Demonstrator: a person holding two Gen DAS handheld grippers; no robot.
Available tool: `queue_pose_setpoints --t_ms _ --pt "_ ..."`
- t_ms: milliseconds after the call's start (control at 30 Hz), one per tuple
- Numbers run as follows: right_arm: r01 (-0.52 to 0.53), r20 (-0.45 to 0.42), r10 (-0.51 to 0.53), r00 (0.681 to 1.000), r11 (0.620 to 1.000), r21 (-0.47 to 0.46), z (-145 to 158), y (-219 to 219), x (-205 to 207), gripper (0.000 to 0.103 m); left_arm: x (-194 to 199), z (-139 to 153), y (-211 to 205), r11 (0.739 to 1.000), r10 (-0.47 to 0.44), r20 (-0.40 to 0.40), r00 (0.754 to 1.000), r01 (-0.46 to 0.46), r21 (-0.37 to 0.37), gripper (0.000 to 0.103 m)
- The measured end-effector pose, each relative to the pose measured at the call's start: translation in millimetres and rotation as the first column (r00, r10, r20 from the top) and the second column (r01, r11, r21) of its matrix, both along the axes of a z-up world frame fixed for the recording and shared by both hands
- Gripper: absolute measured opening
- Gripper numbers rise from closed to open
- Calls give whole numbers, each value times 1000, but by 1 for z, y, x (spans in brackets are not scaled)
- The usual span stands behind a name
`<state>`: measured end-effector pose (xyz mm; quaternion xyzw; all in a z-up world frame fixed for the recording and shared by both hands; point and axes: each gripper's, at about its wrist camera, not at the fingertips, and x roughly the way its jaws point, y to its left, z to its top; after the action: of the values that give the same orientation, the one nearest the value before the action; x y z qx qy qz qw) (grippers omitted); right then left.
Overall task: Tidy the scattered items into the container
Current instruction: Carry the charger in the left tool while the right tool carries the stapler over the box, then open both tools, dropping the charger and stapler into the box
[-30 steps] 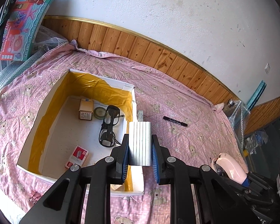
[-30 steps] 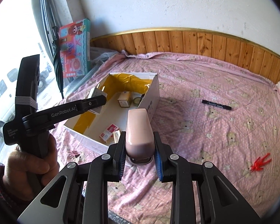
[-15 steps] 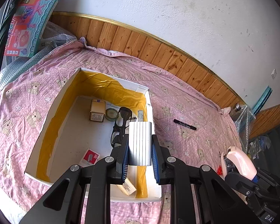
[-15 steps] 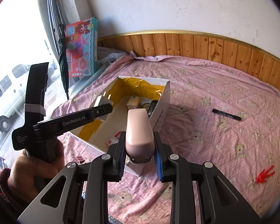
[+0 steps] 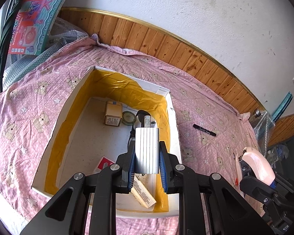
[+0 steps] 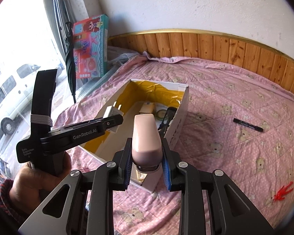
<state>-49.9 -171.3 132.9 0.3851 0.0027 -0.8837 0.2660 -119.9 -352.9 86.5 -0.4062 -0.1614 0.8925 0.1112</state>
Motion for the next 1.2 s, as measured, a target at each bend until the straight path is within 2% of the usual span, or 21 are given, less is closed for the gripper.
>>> queue_pose_setpoints --t_ms 167,400,633,1000,1200 --pt "-22 18 22 1000 1000 2 -7 -11 -13 28 -6 -7 -4 1000 9 27 1000 -9 -12 22" --pt "-67 81 70 994 997 -39 -20 -30 -38 28 -16 -14 -21 999 32 69 997 -33 13 22" --pt "-112 130 117 985 993 -45 -36 -48 -57 28 -21 -20 -36 998 59 93 994 -58 -6 22" --pt "-158 193 161 968 987 -28 -51 -66 -89 28 -37 -24 -44 998 25 129 991 -18 -57 22" --pt "-178 242 174 954 984 -7 -60 -78 -107 28 -54 -31 -43 998 -16 184 983 27 -56 22"
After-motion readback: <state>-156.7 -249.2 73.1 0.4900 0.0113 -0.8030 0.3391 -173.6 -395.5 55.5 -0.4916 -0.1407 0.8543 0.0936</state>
